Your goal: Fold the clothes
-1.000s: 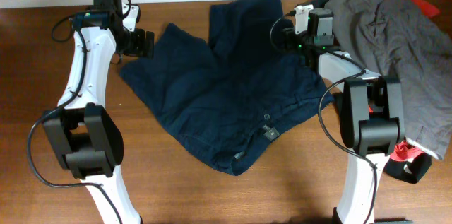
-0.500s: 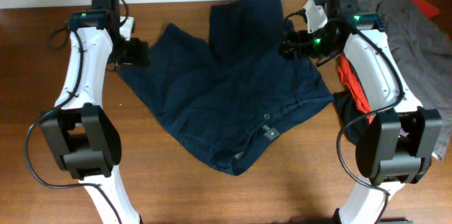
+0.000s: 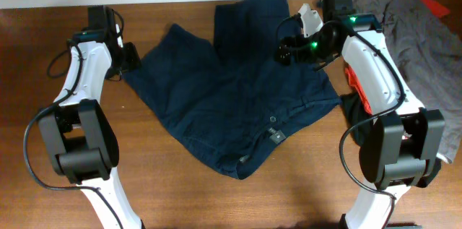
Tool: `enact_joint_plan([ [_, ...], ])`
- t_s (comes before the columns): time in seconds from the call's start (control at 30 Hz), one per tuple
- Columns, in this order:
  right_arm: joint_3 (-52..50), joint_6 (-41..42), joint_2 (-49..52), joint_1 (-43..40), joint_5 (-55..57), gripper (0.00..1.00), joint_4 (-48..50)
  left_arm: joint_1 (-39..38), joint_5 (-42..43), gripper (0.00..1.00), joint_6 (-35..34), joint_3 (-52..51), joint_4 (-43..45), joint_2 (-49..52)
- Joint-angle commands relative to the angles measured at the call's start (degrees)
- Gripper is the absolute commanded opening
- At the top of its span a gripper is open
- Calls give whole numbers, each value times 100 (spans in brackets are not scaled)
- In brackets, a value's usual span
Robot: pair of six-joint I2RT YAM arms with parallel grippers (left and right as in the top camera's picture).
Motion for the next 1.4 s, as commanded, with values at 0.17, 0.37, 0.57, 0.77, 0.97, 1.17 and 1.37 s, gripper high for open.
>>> enact_joint_plan([
  [0.17,11,205,11,66,-87,99,-24,-109,-79,25,-437,-66,186,560],
  [0.37,11,203,11,66,-85,99,-131,-94,-103,1,-538,-66,94,704],
  [0.57,9,205,11,66,-83,99,-153,299,-192,1,-793,-46,-715,684],
  [0.77,9,319,11,63,-46,99,-208,1143,-326,1,-789,-46,-1381,684],
  [0.97,7,697,26,48,599,99,-590,1547,-238,12,-476,-42,-1449,592],
  [1.17,-442,717,122,-17,874,99,-828,1460,-234,67,-166,63,-1421,-103],
  [1.37,-1403,715,122,-385,883,99,-450,1174,385,70,461,216,-1178,-1150],
])
